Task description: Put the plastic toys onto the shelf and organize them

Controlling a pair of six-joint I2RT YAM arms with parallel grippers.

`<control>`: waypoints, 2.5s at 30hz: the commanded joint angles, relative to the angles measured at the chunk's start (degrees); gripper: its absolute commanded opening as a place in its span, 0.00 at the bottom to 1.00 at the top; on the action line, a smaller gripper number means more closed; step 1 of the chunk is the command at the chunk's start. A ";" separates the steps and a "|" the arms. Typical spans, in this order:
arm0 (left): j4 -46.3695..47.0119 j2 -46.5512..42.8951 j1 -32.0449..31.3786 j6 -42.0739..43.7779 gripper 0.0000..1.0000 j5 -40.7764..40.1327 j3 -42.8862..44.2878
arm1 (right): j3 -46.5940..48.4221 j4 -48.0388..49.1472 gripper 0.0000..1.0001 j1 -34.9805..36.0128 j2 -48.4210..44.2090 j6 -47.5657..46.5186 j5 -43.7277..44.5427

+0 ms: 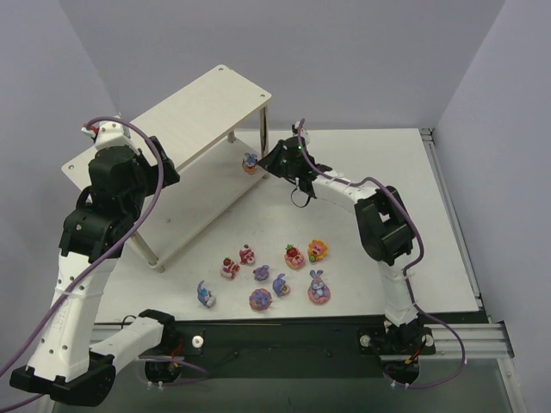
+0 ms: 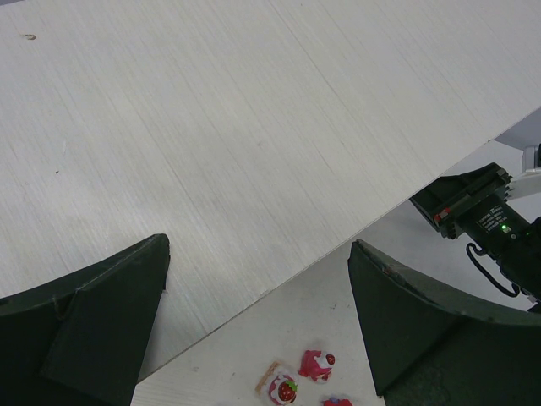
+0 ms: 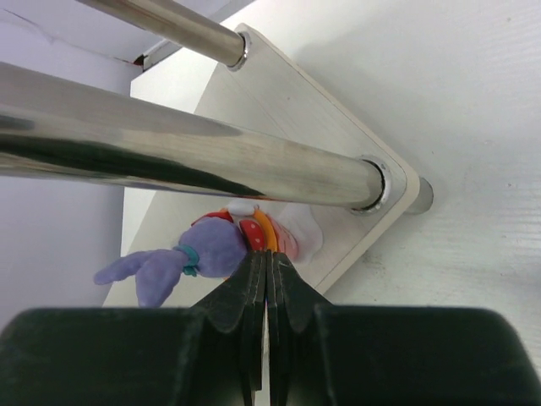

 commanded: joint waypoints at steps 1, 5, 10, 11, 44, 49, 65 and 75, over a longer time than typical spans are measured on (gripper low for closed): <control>-0.15 0.36 -0.16 -0.41 0.97 0.85 -0.38 | 3.07 2.48 0.00 -0.43 1.19 0.14 -0.62; -0.24 0.19 -0.16 -0.50 0.97 0.85 -0.47 | 3.52 2.31 0.00 -0.44 1.71 0.06 -0.71; -0.24 0.27 -0.16 -0.50 0.97 0.85 -0.47 | 4.66 1.96 0.00 -0.52 2.33 -0.29 -0.97; -0.24 0.27 -0.16 -0.50 0.97 0.85 -0.47 | 4.75 1.96 0.00 -0.52 2.50 -0.47 -1.15; 0.03 -0.34 -0.08 -0.50 0.97 1.20 0.50 | 5.90 -1.02 0.30 -1.75 -2.49 -4.77 2.36; 0.64 -1.92 -0.16 0.38 0.97 2.96 1.02 | 1.33 -7.35 0.57 -2.46 -11.19 -8.82 3.59; 3.98 -5.88 -2.01 4.69 0.97 18.26 -1.79 | -27.32 -38.02 0.75 6.75 -50.19 -36.86 -5.74; 5.12 -5.18 -1.92 4.87 0.97 18.25 -1.70 | -46.75 -45.41 0.86 14.15 -71.75 -19.46 16.08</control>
